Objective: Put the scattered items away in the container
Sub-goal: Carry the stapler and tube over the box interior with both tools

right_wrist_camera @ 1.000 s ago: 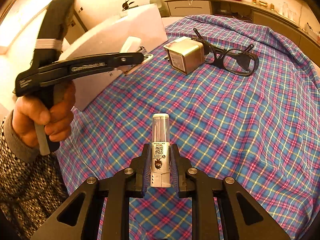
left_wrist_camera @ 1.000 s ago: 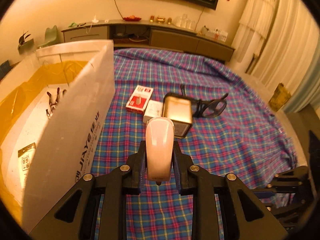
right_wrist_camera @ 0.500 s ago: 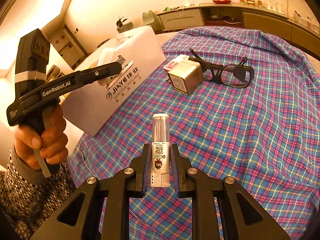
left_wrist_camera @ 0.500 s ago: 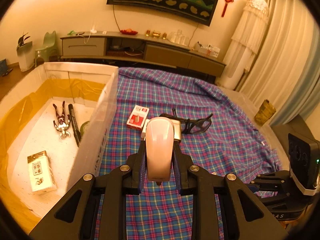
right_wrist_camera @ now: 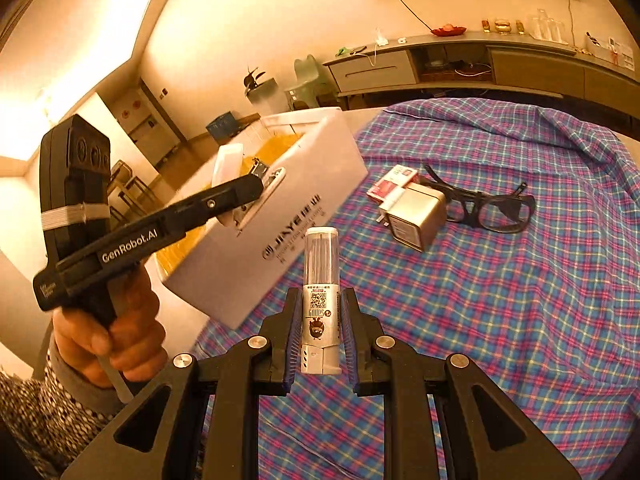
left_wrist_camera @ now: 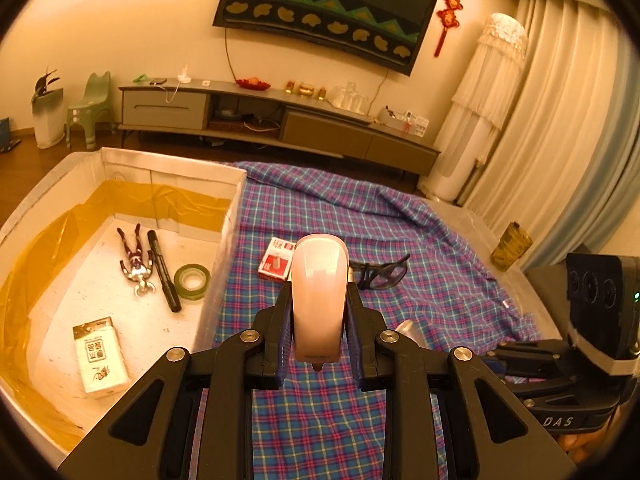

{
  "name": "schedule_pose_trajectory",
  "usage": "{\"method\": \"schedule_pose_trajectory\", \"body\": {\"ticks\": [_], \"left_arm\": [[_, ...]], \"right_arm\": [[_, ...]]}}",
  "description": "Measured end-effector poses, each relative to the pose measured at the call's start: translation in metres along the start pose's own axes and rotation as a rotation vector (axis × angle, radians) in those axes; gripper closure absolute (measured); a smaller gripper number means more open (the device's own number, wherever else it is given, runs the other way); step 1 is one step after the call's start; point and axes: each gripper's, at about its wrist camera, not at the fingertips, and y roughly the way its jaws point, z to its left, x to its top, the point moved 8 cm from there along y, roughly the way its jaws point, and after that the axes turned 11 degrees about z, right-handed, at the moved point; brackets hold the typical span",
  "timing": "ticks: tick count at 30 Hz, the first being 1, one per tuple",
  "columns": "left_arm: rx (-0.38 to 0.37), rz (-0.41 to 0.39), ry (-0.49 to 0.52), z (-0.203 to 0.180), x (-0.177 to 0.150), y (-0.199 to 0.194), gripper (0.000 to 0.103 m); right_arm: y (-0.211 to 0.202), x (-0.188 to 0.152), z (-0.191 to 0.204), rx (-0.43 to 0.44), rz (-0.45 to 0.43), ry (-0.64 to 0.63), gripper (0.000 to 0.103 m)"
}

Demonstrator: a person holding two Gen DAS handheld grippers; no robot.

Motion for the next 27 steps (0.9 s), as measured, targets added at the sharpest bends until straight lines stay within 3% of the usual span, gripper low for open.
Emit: {"method": "schedule_pose_trajectory", "body": {"ticks": [13, 27], "left_arm": [[0.036, -0.092, -0.131, 0.067, 0.022, -0.041, 0.079], [0.069, -0.131, -0.265, 0.132, 0.030, -0.060, 0.079]], "right_arm": [[0.006, 0.038, 0.062, 0.034, -0.038, -0.064, 0.082], [0.020, 0.072, 0.114, 0.035, -0.037, -0.157, 0.082]]}}
